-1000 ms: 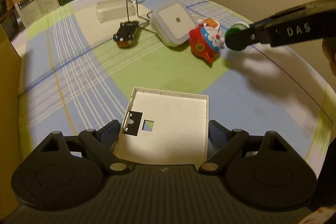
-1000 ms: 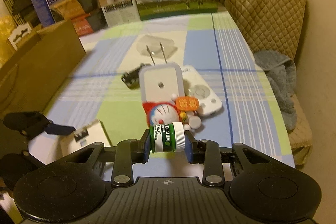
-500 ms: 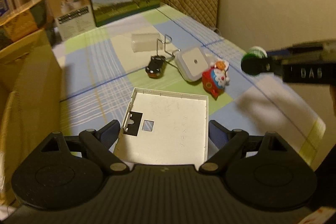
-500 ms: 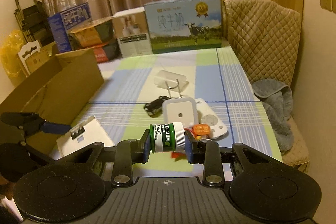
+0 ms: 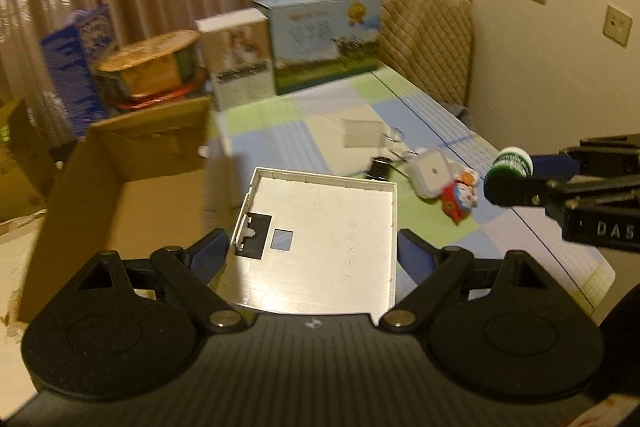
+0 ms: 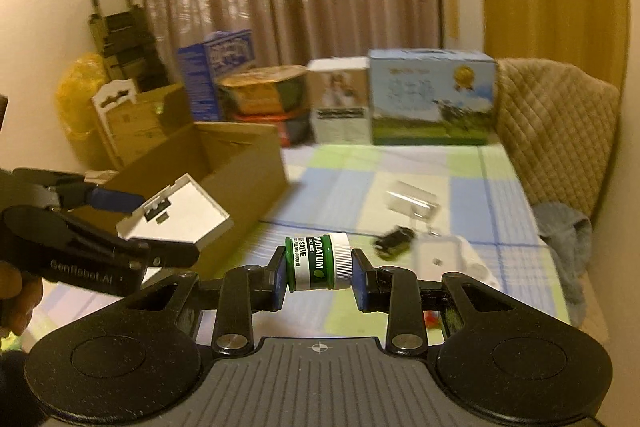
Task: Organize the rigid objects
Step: 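Carry the plate with the left tool while the right tool carries the bottle toward the cardboard box, then lower the white plate into the cardboard box and open the left tool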
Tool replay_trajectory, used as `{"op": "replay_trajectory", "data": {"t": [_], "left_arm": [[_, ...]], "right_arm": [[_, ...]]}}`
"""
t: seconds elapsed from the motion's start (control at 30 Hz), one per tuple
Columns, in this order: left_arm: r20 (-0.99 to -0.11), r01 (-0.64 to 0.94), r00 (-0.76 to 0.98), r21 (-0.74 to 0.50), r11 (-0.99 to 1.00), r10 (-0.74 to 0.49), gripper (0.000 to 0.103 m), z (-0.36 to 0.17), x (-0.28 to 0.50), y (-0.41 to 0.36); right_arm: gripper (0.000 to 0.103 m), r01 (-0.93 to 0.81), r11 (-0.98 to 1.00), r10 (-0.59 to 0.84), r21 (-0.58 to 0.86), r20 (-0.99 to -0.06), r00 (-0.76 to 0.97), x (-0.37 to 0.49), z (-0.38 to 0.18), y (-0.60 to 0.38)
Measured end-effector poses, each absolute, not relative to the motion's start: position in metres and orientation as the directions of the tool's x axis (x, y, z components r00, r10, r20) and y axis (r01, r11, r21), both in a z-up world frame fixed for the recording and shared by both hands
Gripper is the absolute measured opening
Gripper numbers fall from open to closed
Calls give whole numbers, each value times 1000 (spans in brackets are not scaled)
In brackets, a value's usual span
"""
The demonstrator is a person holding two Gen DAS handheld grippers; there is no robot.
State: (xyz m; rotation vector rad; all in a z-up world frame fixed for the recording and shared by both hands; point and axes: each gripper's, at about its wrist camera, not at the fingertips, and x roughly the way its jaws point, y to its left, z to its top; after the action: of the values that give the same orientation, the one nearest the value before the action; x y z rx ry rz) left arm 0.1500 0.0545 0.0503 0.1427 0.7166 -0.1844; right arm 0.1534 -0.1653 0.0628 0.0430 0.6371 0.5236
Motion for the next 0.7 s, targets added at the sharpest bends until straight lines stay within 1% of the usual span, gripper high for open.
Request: {"op": "replay_trajectory", "data": {"t": [0.1, 0.27, 0.4, 0.57, 0.7], "left_arm": [[-652, 178, 752, 69, 982, -90, 87, 63, 143, 76], [-640, 99, 767, 62, 993, -36, 87, 82, 136, 122], [-636, 29, 771, 81, 996, 29, 87, 93, 135, 162], [-642, -24, 763, 87, 996, 74, 87, 97, 139, 202], [-653, -43, 753, 76, 996, 82, 87, 89, 146, 221]], "right_arm": [[29, -493, 848, 511, 195, -548, 662, 150, 71, -145], [29, -550, 801, 577, 236, -546, 607, 154, 79, -107], [29, -599, 768, 612, 229, -540, 578, 159, 87, -73], [29, -651, 730, 640, 208, -541, 545, 171, 93, -30], [29, -673, 714, 647, 195, -552, 526, 182, 91, -2]]}}
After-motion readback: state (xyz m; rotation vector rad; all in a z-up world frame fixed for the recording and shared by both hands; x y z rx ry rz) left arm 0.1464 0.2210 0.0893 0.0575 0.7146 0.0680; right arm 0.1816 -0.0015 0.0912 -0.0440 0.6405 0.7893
